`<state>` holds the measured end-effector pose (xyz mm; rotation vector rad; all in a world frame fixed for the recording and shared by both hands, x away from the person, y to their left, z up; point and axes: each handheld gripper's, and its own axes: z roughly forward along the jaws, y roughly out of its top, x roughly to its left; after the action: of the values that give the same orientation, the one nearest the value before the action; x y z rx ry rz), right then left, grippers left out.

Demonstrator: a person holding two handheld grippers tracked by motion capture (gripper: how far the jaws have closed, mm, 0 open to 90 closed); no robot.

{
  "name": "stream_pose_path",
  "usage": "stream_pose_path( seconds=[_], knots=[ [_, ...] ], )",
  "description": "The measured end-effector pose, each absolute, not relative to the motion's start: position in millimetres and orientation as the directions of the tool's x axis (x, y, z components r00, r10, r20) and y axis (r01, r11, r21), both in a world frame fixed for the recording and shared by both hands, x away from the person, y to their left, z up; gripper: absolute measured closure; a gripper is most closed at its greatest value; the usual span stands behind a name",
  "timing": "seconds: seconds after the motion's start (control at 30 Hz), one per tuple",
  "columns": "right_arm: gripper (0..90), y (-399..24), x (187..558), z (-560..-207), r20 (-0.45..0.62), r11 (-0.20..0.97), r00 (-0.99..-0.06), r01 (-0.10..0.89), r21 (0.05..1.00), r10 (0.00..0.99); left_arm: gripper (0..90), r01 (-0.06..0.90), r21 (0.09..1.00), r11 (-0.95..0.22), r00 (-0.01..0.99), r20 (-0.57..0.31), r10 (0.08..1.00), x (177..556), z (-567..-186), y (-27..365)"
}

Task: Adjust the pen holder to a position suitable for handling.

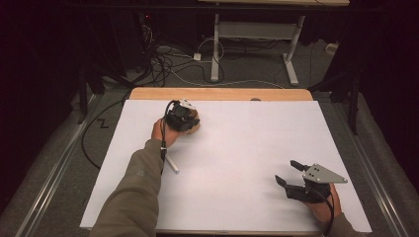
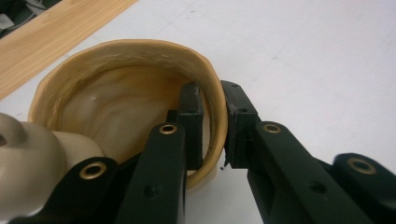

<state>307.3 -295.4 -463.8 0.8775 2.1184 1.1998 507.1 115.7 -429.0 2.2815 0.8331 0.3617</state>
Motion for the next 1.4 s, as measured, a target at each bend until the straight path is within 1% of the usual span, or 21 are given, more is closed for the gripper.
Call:
stream_pose_path(
  seconds=[0.13,0.17,0.27,0.33,0.37,0.53,0.6,0.7,0.9,0.97,1.17,1.4],
  knots=[
    [25.5,-294.8,306.9,-463.5,-0.137,0.388,-0.639,0.271,0.881,0.757,78.4,0.454,0.677,-0.579,0.772,0.027,0.636,491.1,-427.6,91.8],
    [25.5,-294.5,306.6,-463.3,-0.139,0.390,-0.639,0.270,0.881,0.757,78.5,0.454,0.677,-0.579,0.772,0.027,0.636,491.1,-427.6,91.8],
    [25.5,-293.6,306.3,-463.1,-0.140,0.391,-0.639,0.269,0.880,0.756,78.6,0.448,0.686,-0.574,0.785,0.005,0.619,475.6,-426.5,72.8],
    [25.6,-292.9,306.0,-463.2,-0.138,0.390,-0.639,0.272,0.880,0.757,78.6,0.447,0.686,-0.574,0.786,0.006,0.618,471.6,-426.4,68.2],
    [25.6,-292.6,306.0,-463.3,-0.140,0.393,-0.639,0.272,0.878,0.756,78.7,0.440,0.684,-0.583,0.789,0.017,0.614,463.7,-427.0,59.2],
    [25.7,-291.7,306.2,-464.1,-0.142,0.397,-0.642,0.273,0.876,0.754,78.7,0.443,0.693,-0.568,0.785,0.007,0.620,449.9,-427.5,45.4],
    [25.7,-291.3,306.0,-464.0,-0.145,0.400,-0.640,0.274,0.875,0.755,78.7,0.442,0.689,-0.575,0.783,0.016,0.622,445.9,-427.7,40.7],
    [25.7,-291.0,306.2,-463.9,-0.148,0.401,-0.636,0.275,0.874,0.757,78.7,0.443,0.685,-0.579,0.779,0.026,0.627,442.7,-427.6,37.1],
    [25.6,-290.6,306.1,-464.1,-0.148,0.403,-0.635,0.277,0.872,0.758,78.8,0.448,0.681,-0.579,0.781,0.017,0.625,435.7,-426.6,30.8],
    [25.7,-290.5,306.0,-464.3,-0.145,0.403,-0.636,0.282,0.871,0.758,78.8,0.434,0.674,-0.598,0.785,0.042,0.618,431.7,-426.7,24.5],
    [25.6,-290.6,306.3,-464.3,-0.139,0.396,-0.633,0.284,0.873,0.761,78.4,0.436,0.674,-0.597,0.775,0.056,0.630,430.5,-428.1,20.8],
    [25.6,-290.5,306.5,-464.8,-0.141,0.402,-0.637,0.286,0.870,0.758,77.0,0.437,0.687,-0.580,0.769,0.049,0.637,434.1,-430.6,21.6]
  ],
)
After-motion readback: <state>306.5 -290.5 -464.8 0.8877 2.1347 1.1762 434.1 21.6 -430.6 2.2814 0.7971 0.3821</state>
